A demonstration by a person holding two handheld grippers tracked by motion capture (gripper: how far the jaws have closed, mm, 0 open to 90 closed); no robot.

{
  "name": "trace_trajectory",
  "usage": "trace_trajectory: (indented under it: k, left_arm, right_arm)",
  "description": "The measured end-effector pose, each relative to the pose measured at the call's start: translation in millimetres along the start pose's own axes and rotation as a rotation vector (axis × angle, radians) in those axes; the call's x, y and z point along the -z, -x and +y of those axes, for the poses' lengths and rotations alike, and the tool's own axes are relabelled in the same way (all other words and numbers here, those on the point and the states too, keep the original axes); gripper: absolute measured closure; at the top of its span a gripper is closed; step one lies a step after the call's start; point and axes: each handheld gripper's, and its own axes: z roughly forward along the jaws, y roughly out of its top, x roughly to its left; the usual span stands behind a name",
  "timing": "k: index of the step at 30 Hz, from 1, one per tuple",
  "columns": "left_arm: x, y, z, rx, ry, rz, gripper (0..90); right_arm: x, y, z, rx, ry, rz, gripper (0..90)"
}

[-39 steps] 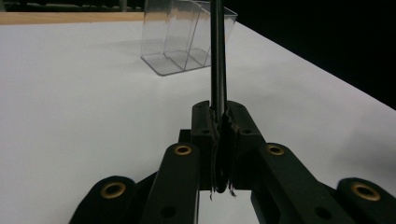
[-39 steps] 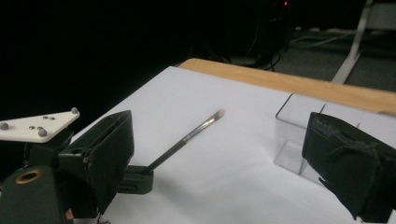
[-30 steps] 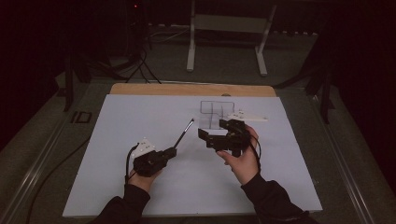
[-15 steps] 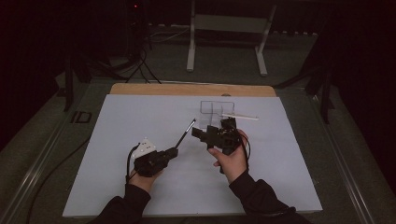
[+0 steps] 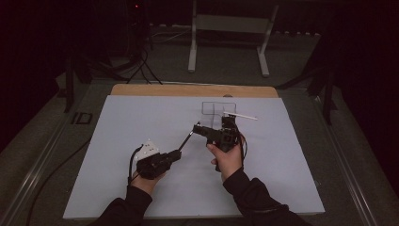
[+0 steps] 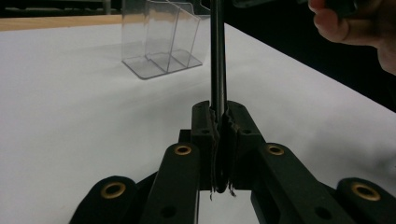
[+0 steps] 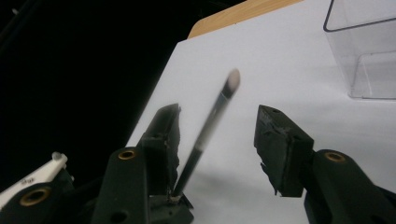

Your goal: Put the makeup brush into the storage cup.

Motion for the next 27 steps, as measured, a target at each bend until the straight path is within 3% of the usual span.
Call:
trace_trajectory:
  k: [8, 12, 16, 18, 22, 27]
  left_arm:
    - [0.2, 0.8, 0.3, -0.003, 0.007, -0.024, 85.0]
    - [-0.6, 1.4, 0.3, -0.006, 0.004, -0.032, 85.1]
    - [-2.5, 1.0, -0.1, -0.007, -0.01, -0.054, 85.1]
    - [-3.0, 0.8, -0.5, -0.005, -0.017, -0.056, 85.0]
    - [-4.9, -0.4, -1.4, 0.007, -0.027, -0.078, 84.9]
    - [-7.4, -0.8, -1.4, 0.023, -0.04, -0.106, 81.7]
  right_arm:
    - [-7.3, 6.9, -3.7, -0.091, -0.023, 0.024, 60.5]
    - [-9.4, 6.8, -5.7, -0.106, -0.029, 0.039, 62.8]
    - [-11.3, 9.6, -6.7, -0.131, -0.04, 0.092, 75.5]
    - [-11.8, 10.7, -7.8, -0.133, -0.047, 0.102, 81.2]
    - [-10.9, 12.3, -8.9, -0.15, -0.047, 0.143, 83.7]
    - [-8.6, 7.8, -8.0, -0.103, -0.043, 0.167, 84.2]
